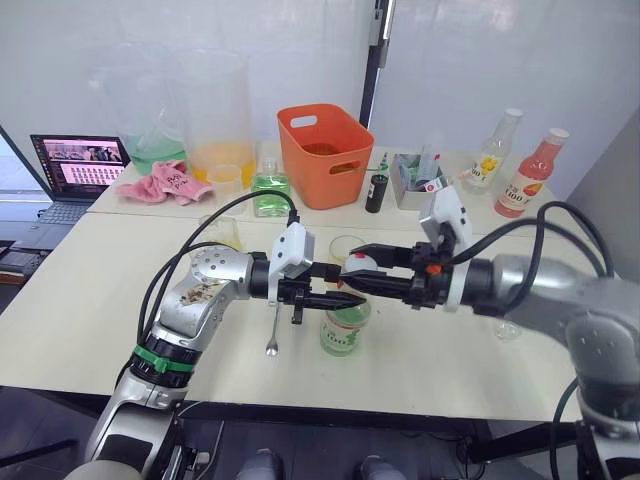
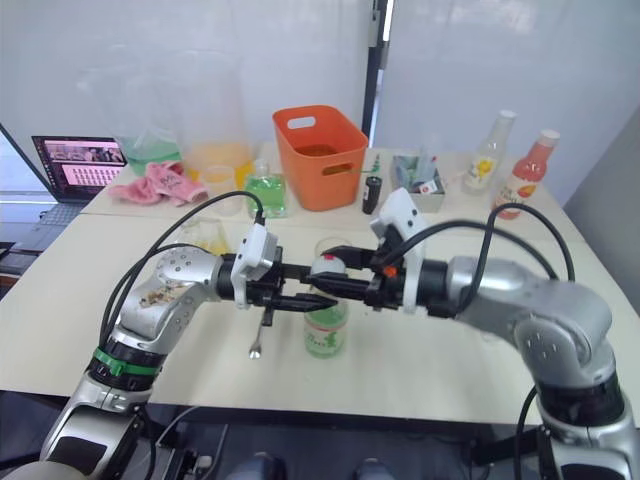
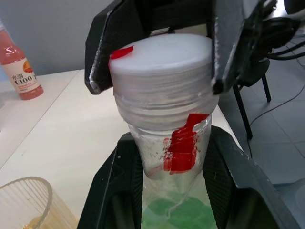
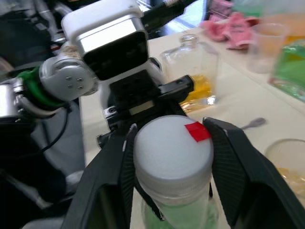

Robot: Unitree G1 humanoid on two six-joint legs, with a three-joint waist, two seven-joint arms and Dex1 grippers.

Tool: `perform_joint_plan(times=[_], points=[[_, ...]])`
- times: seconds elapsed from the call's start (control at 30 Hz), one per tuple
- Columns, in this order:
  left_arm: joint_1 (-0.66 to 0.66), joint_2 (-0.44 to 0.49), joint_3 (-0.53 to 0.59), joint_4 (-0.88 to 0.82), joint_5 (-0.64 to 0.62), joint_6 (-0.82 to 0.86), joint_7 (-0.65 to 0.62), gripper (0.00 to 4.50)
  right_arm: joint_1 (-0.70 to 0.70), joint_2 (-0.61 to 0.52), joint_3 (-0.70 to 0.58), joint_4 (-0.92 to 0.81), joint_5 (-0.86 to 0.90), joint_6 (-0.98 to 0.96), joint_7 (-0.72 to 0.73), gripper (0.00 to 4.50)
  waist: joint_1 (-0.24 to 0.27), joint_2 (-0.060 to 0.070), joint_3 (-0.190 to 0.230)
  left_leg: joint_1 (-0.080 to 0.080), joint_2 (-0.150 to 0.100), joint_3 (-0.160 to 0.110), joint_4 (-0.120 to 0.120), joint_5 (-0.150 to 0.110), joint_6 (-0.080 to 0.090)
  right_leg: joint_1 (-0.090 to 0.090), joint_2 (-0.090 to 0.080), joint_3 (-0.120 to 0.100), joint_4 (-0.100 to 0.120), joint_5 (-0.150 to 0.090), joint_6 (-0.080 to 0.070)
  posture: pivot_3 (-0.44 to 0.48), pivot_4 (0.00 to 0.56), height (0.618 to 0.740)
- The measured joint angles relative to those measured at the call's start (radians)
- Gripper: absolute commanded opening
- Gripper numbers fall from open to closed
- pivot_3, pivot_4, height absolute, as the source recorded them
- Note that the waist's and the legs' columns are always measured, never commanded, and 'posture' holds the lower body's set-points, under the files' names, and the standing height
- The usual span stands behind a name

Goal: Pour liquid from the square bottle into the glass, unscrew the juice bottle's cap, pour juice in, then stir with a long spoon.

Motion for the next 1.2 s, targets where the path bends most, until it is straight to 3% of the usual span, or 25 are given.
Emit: perform_joint_plan(times=[0.17,0.27,0.33,0.47,0.53,0.7,0.93,1.03,1.2], points=[[0.013,0.012,0.004,-0.014,-0.015,-0.016,-0.039,1.31,-0.212,0.021,0.201,0.299,-0.226,-0.181,0.515,1.70,0.000,0.000,0.000,0.000,0.001,0.000,-0.001,-0.001,0.002,-0.001,0.001,0.000,0.001,-0.001,-0.001,0.000,0.150,0.739],[0.019,0.021,0.005,-0.022,-0.019,-0.025,-0.052,1.31,-0.307,0.068,0.272,0.429,-0.301,-0.256,0.682,1.70,0.003,0.000,0.000,0.000,0.001,0.000,-0.001,-0.002,0.002,-0.001,0.001,0.000,0.001,0.000,-0.001,0.000,0.150,0.739],[0.019,0.026,0.009,-0.021,-0.018,-0.024,-0.051,1.31,-0.334,0.086,0.295,0.483,-0.322,-0.295,0.721,1.70,0.007,0.000,0.000,0.000,0.000,0.000,-0.001,-0.002,0.002,-0.001,0.001,0.000,0.002,0.000,-0.001,0.000,0.150,0.739],[0.019,0.027,0.013,-0.017,-0.018,-0.024,-0.050,1.31,-0.347,0.085,0.307,0.507,-0.325,-0.318,0.729,1.70,0.010,0.000,0.000,0.000,0.000,0.000,-0.001,-0.002,0.002,0.000,0.001,0.000,0.002,-0.001,-0.001,0.000,0.150,0.739],[0.019,0.027,0.013,-0.017,-0.016,-0.024,-0.049,1.31,-0.346,0.085,0.304,0.507,-0.325,-0.318,0.729,2.73,0.009,0.000,0.000,0.000,0.000,0.000,-0.001,-0.002,0.002,-0.001,0.001,0.000,0.002,-0.001,-0.001,0.000,0.150,0.739],[0.016,0.020,0.009,-0.015,-0.008,-0.024,-0.028,1.31,-0.313,0.098,0.301,0.488,-0.320,-0.273,0.740,4.40,0.010,0.000,0.000,0.000,0.000,0.000,-0.001,-0.002,0.002,-0.001,0.001,0.000,0.004,0.000,-0.001,0.000,0.150,0.739],[0.016,0.019,0.008,-0.014,-0.009,-0.025,-0.025,1.31,-0.305,0.071,0.180,0.392,-0.290,-0.175,0.702,4.47,0.010,0.000,0.000,0.000,0.000,0.000,0.000,-0.002,0.002,-0.001,0.001,0.000,0.005,0.000,-0.001,0.000,0.150,0.739],[0.015,0.018,0.007,-0.013,-0.009,-0.025,-0.024,1.31,-0.262,0.059,0.091,0.313,-0.273,-0.145,0.605,4.47,0.011,0.000,0.000,0.000,0.000,0.000,0.000,-0.002,0.002,-0.001,0.000,0.000,0.005,0.000,-0.001,0.000,0.150,0.739],[0.018,0.016,0.008,-0.013,-0.009,-0.025,-0.017,1.31,-0.088,0.038,-0.101,0.024,-0.233,0.010,0.258,4.47,0.013,0.000,0.000,0.000,0.000,0.000,0.000,-0.002,0.002,-0.002,0.000,0.001,0.006,0.000,-0.001,0.000,0.150,0.739]])
